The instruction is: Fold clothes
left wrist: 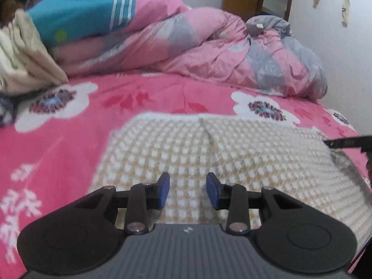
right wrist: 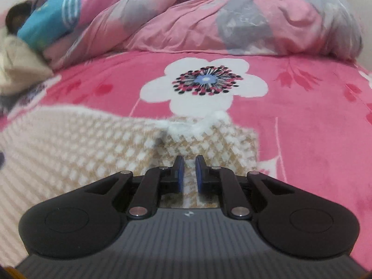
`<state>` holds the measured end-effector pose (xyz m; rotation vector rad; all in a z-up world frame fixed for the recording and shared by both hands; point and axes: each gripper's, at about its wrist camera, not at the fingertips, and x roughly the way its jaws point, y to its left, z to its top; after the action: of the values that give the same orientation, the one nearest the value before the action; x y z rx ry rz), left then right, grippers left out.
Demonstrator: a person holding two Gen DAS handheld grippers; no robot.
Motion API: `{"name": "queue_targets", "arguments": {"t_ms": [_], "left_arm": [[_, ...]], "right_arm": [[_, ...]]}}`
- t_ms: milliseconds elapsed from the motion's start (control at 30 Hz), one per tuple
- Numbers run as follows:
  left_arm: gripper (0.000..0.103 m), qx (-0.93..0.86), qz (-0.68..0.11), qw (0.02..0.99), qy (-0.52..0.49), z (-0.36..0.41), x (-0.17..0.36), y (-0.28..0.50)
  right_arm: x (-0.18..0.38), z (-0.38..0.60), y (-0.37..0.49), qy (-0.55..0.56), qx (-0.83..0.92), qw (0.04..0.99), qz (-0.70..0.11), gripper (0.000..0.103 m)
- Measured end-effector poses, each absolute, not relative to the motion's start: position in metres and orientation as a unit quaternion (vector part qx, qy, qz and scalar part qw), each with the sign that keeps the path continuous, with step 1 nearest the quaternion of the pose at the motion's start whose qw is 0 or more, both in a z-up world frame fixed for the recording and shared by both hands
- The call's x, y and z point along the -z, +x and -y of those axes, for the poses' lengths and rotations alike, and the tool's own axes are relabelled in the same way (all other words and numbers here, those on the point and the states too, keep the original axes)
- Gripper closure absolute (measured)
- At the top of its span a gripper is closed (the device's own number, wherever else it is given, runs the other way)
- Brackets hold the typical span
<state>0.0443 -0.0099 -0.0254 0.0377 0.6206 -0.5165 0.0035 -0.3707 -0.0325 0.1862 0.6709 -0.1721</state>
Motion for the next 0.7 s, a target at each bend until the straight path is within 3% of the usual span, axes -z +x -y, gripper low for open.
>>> {"name": "queue_targets", "arguments": {"t_ms": [200, 400, 500, 700], "left_arm": [[0.066, 0.288, -0.269, 0.918, 0.035, 0.038, 0.009, 0.057], [0.064, 0.293, -0.317, 0.902, 0.014, 0.041, 0.036, 0.071], [0.064, 0.292, -0.328, 0.898, 0.006, 0.041, 0.045, 0.075], [0.064, 0.294, -0.323, 0.900, 0.004, 0.040, 0.048, 0.074]], "right_arm": [[-0.014, 0.338, 0.003, 0.082, 0.022, 0.961, -0.264, 0.091], [0.045, 0.322, 0.030, 0.035, 0.007, 0.945, -0.325, 0.092], [0.020, 0.329, 0.031, 0.074, 0.016, 0.937, -0.340, 0.091], [-0.012, 0.285, 0.027, 0.035, -0.024, 0.957, -0.289, 0.090]]}}
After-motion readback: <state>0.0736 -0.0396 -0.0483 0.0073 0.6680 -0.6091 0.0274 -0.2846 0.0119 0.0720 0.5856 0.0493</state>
